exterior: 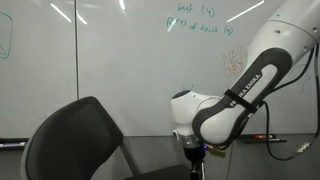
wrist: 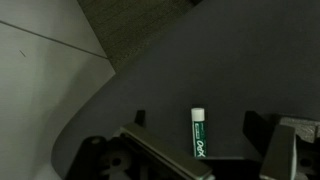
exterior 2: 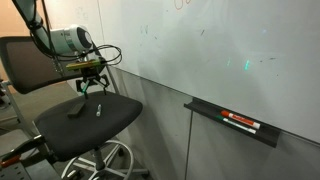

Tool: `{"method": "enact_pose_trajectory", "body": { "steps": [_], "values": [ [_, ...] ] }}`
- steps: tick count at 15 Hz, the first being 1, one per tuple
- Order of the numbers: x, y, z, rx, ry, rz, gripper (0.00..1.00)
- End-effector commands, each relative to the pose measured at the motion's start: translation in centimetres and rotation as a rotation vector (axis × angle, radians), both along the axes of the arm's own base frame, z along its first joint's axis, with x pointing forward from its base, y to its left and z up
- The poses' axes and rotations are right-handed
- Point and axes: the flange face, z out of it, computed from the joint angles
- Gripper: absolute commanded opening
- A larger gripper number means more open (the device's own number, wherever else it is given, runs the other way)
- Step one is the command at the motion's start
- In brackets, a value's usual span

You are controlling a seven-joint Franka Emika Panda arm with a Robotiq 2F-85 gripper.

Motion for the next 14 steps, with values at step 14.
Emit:
{"method": "enact_pose_trajectory", "body": {
  "steps": [14],
  "values": [
    [-3.6, -13.0, 9.9, -0.082, -0.148, -0.222, 1.00]
  ]
}}
